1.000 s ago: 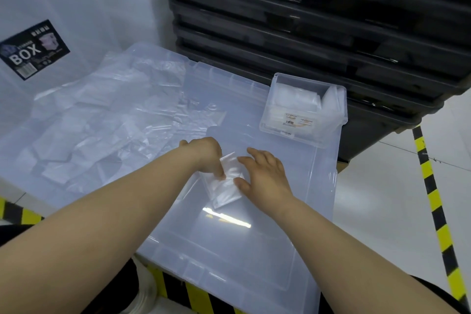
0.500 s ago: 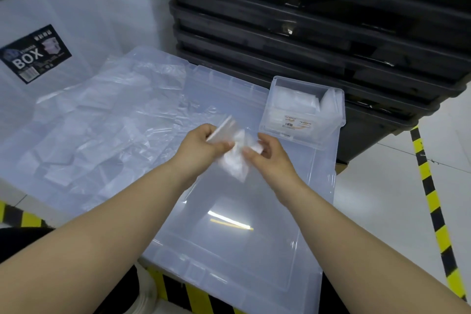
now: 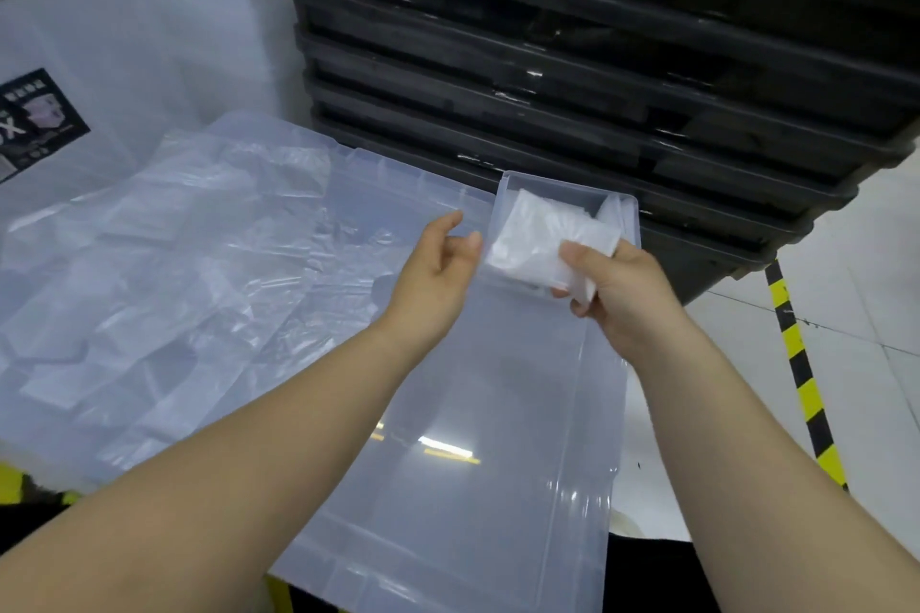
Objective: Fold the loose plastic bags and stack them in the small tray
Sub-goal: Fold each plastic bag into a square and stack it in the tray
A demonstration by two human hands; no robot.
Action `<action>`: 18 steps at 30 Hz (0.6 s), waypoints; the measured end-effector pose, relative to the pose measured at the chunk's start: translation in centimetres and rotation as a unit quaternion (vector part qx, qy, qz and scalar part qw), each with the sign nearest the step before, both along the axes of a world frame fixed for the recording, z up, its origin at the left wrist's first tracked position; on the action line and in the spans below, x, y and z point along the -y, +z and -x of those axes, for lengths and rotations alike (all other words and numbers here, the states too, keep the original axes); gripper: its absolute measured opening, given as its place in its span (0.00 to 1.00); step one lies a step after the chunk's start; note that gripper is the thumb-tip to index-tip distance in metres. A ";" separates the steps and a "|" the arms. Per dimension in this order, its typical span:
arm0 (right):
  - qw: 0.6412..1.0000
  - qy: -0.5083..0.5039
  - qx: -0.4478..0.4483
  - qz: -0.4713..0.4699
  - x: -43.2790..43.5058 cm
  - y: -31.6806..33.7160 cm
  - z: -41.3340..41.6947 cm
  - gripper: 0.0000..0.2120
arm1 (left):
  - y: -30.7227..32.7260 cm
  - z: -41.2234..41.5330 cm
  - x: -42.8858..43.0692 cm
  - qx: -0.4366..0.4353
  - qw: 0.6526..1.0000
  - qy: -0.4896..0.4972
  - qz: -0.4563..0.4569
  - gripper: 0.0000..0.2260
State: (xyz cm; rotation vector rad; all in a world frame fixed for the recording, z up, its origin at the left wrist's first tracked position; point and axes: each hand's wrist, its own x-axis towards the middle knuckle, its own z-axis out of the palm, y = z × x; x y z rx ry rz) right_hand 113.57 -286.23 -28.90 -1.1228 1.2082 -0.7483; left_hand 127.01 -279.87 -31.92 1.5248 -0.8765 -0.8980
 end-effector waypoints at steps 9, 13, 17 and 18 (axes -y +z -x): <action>0.950 -0.037 -0.284 0.122 5.4 4.4 2.3 0.02 | -0.2 -0.6 5.2 0.540 0.813 -0.213 -0.047 0.22; 0.896 0.037 -0.403 0.184 7.9 4.6 1.5 0.03 | -0.4 -0.5 6.1 0.562 0.787 -0.242 -0.081 0.23; 0.817 0.079 -0.522 0.233 9.5 3.9 1.0 0.08 | -0.5 -0.4 6.2 0.568 0.783 -0.241 -0.081 0.23; 0.793 0.084 -0.550 0.247 9.6 3.9 0.9 0.07 | -0.5 -0.4 6.2 0.570 0.782 -0.241 -0.081 0.23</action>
